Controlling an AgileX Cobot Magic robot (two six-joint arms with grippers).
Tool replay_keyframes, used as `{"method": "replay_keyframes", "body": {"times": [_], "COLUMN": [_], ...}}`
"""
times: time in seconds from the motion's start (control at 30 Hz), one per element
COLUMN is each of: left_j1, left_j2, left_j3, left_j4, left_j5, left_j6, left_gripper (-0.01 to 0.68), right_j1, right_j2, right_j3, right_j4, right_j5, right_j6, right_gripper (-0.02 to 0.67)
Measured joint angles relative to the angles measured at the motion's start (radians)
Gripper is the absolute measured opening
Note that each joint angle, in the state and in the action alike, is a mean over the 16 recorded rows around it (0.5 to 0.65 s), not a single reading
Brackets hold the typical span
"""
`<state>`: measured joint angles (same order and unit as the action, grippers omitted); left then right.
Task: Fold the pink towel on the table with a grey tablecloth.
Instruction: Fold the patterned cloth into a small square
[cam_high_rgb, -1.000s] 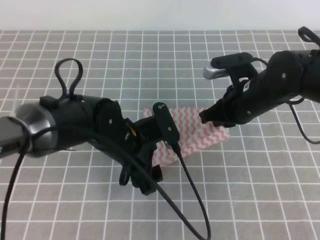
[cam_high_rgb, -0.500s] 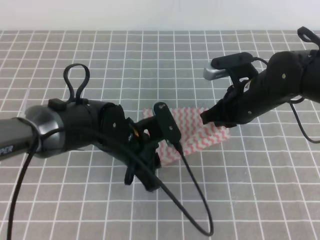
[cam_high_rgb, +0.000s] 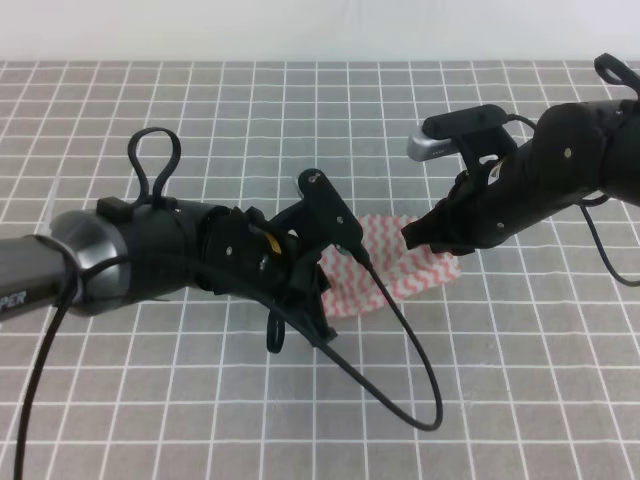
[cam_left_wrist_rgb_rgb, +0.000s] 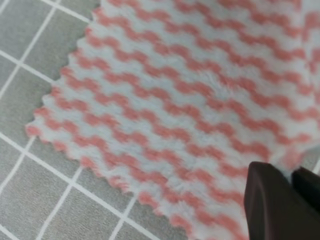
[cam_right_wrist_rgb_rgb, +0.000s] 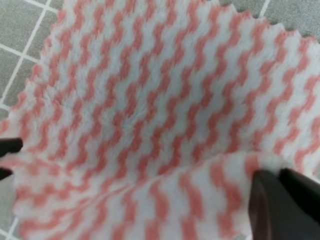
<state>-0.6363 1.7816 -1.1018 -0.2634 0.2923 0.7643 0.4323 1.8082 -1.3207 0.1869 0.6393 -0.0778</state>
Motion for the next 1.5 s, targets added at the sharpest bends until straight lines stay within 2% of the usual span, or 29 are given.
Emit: {"method": "replay_keyframes", "body": {"times": [0.53,1.2,1.5], "left_j1": [0.003,0.033,0.037], "left_j2": [0.028,0.042,0.088], "left_j3": [0.0,-0.009,-0.114], "left_j4": [0.008,0.014,0.051], "left_j5": [-0.058,-0.093,-0.005], "left_j6": [-0.094,-0.113,-0.11], "left_gripper": [-0.001,-0.001,-0.001], "right_j1": [0.0,-0.001,-0.002], "right_j2": [0.012,0.059,0.061], "right_j3": [0.0,0.002,0.001], "right_j4": [-0.085,-0.1,-0.123], "right_j5": [0.003,-0.031,-0.034], "right_j6": [0.076,0.084,0.084], "right_gripper": [-0.015,-0.016,-0.016]}}
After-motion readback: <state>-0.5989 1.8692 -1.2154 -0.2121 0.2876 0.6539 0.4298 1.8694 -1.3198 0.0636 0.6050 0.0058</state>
